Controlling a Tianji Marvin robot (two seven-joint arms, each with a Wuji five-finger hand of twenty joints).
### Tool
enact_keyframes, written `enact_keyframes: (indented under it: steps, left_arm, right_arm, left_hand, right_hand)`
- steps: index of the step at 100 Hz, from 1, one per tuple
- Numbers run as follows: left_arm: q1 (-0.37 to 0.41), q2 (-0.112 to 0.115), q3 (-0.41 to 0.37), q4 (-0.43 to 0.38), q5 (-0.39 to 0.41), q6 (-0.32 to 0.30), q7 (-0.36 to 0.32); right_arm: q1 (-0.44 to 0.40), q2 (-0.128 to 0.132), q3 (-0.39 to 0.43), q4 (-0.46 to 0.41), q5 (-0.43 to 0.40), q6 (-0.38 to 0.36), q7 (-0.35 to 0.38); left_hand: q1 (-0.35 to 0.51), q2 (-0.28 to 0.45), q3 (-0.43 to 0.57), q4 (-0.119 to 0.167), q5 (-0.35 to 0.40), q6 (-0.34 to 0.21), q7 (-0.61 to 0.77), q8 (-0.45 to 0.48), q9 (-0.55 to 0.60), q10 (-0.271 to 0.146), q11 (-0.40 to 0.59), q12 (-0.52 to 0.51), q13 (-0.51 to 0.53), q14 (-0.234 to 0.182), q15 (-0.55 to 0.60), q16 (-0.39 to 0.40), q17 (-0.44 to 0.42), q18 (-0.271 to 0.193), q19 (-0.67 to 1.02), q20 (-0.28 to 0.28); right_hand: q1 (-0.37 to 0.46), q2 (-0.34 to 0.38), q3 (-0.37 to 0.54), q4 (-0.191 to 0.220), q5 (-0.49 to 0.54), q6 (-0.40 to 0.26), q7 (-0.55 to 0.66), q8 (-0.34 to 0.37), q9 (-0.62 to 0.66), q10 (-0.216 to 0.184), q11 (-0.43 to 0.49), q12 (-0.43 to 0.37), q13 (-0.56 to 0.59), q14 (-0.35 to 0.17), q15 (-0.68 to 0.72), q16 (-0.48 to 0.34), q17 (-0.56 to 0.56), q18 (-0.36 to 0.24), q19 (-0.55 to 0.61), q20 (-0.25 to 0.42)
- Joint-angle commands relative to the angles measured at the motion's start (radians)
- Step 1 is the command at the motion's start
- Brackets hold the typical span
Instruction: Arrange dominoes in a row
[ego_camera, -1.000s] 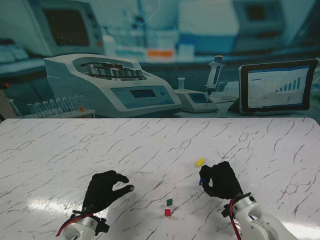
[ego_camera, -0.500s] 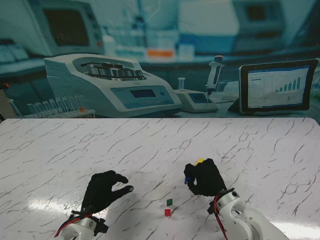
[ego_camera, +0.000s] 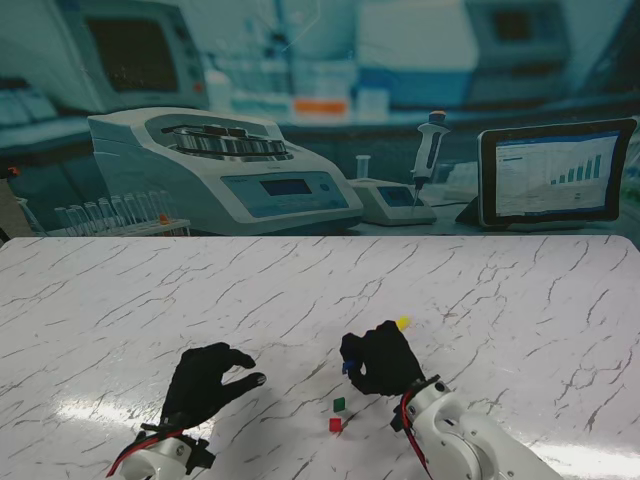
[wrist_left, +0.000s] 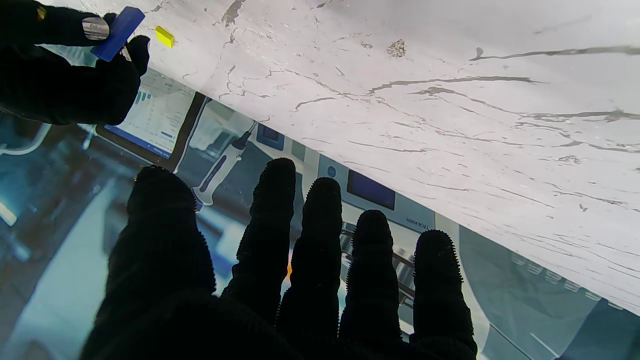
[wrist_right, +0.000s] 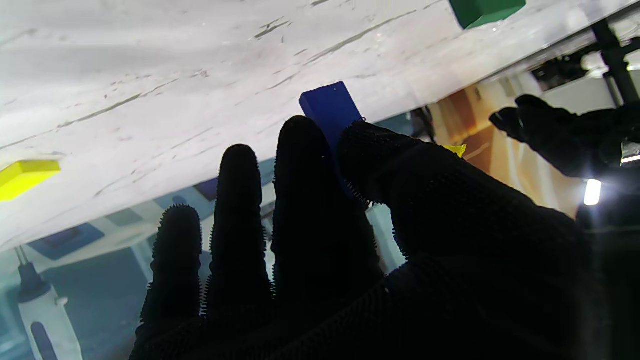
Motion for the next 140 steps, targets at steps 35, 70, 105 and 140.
enact_keyframes:
  steps: [35, 70, 105, 140]
  left_arm:
    - [0.015, -0.006, 0.0, -0.002, -0.011, -0.027, -0.005]
    - [0.017, -0.007, -0.001, -0.003, -0.019, -0.025, -0.004]
    - [0.019, -0.008, -0.002, -0.004, -0.022, -0.023, -0.003]
    - [0.019, -0.008, -0.002, -0.006, -0.025, -0.02, -0.005]
  right_arm:
    - [0.028, -0.02, -0.057, 0.057, 0.028, 0.008, -0.006]
    - [0.041, -0.024, -0.075, 0.083, 0.05, 0.009, -0.003]
    - [0.029, -0.02, -0.066, 0.071, 0.064, 0.011, 0.026]
    - [0.021, -0.017, -0.055, 0.059, 0.071, 0.001, 0.046]
  left_hand:
    - [-0.008, 0.016, -0.021, -0.016, 0.017, -0.026, 0.01, 0.015, 0.016, -0.021, 0.014, 0.015, 0.012, -0.017, 0.004, 0.017, -0.011, 0.01, 0.024, 0.015]
    - [-0.007, 0.017, -0.021, -0.016, 0.017, -0.026, 0.011, 0.015, 0.017, -0.021, 0.014, 0.015, 0.011, -0.015, 0.005, 0.017, -0.011, 0.009, 0.024, 0.015]
    - [-0.006, 0.018, -0.02, -0.016, 0.018, -0.026, 0.011, 0.014, 0.016, -0.02, 0.014, 0.015, 0.011, -0.016, 0.005, 0.017, -0.011, 0.009, 0.024, 0.015]
    - [-0.004, 0.018, -0.021, -0.016, 0.019, -0.026, 0.012, 0.015, 0.018, -0.02, 0.016, 0.015, 0.011, -0.016, 0.006, 0.017, -0.01, 0.008, 0.024, 0.015]
  right_hand:
    - [0.04, 0.046, -0.041, -0.058, -0.032, 0.003, 0.007, -0.02, -0.018, 0.002, -0.033, -0.006, -0.026, -0.006, -0.013, -0.004, -0.009, 0.026, 0.015, -0.015]
    - [0.063, 0.073, -0.087, -0.081, -0.04, 0.0, -0.009, -0.024, -0.031, 0.015, -0.052, -0.005, -0.047, -0.008, -0.008, 0.0, -0.017, 0.021, 0.009, -0.015]
    - [0.083, 0.095, -0.123, -0.09, -0.051, -0.005, -0.024, -0.017, -0.053, 0.033, -0.072, 0.001, -0.077, 0.001, -0.01, 0.001, -0.024, 0.024, 0.003, -0.013]
    - [0.079, 0.082, -0.13, -0.098, -0.068, 0.018, -0.063, -0.023, -0.077, 0.061, -0.11, 0.0, -0.11, 0.022, -0.015, 0.002, -0.035, 0.034, -0.011, -0.014]
